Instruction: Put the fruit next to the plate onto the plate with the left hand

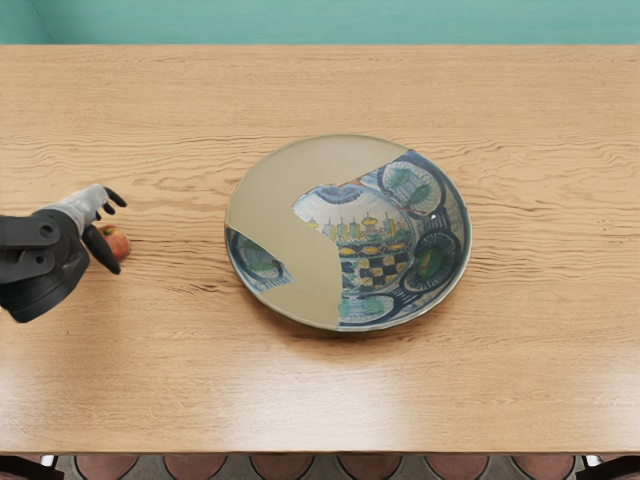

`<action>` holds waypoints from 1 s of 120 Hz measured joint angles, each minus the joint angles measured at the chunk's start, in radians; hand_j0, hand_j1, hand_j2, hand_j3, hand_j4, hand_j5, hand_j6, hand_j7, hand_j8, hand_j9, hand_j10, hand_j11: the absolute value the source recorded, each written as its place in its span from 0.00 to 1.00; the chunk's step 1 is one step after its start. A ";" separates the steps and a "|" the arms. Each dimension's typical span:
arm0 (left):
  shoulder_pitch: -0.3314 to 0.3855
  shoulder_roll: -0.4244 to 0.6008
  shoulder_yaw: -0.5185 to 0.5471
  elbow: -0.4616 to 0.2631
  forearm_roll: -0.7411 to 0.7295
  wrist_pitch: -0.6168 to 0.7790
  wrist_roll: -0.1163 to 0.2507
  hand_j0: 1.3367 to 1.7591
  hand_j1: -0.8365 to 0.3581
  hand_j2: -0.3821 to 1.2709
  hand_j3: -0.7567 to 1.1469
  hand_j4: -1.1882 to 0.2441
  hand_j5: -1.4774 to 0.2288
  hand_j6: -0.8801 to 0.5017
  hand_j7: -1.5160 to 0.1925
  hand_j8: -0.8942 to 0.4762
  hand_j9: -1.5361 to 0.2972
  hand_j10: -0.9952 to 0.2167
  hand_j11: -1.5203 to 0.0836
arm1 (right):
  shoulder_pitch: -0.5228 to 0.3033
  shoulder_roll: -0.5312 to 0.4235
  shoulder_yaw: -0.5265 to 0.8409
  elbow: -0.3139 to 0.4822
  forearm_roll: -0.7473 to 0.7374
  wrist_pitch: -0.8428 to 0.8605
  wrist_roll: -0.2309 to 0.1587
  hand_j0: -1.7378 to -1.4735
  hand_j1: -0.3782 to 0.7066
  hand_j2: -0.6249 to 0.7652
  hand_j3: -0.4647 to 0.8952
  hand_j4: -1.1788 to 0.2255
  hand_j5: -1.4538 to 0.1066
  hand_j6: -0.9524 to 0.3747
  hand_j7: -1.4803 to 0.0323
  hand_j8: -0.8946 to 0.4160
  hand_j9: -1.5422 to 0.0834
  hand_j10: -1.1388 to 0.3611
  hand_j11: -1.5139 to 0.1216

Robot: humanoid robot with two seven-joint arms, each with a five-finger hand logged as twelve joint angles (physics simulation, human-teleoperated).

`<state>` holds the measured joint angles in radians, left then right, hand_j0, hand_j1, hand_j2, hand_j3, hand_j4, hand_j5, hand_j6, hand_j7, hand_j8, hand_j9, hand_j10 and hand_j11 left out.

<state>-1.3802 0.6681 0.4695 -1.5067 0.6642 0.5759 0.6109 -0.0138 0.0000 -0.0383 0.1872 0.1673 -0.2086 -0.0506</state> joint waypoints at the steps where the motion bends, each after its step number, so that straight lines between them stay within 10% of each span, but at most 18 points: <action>1: 0.001 -0.001 0.000 0.002 0.000 0.000 0.000 0.76 0.69 0.27 0.40 0.61 0.63 0.41 0.65 0.43 0.62 0.57 0.70 | 0.000 0.000 0.000 0.000 0.000 0.000 0.000 0.30 0.07 0.44 0.34 0.81 0.90 0.69 0.95 0.65 0.92 0.73 0.90; 100: 0.048 -0.084 0.002 0.095 -0.019 0.035 0.000 0.76 0.61 0.28 0.39 0.56 0.57 0.36 0.59 0.37 0.57 0.50 0.64 | 0.000 0.000 0.000 0.000 0.000 0.000 0.000 0.30 0.07 0.44 0.34 0.81 0.90 0.69 0.95 0.65 0.92 0.73 0.90; 106: 0.055 -0.085 0.002 0.095 -0.017 0.035 0.000 0.74 0.59 0.17 0.58 0.56 0.58 0.35 0.60 0.37 0.57 0.50 0.64 | 0.000 0.000 0.000 0.000 0.000 0.000 0.000 0.30 0.07 0.44 0.34 0.81 0.90 0.69 0.95 0.65 0.92 0.73 0.90; 120: 0.058 -0.084 0.001 0.096 -0.016 0.034 -0.002 0.72 0.57 0.15 0.63 0.55 0.57 0.35 0.59 0.35 0.58 0.50 0.63 | 0.000 0.000 0.000 0.001 0.000 0.000 0.000 0.30 0.07 0.44 0.34 0.81 0.90 0.69 0.95 0.65 0.92 0.73 0.90</action>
<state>-1.3223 0.5842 0.4708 -1.4109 0.6482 0.6103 0.6094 -0.0138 0.0000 -0.0383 0.1883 0.1678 -0.2086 -0.0506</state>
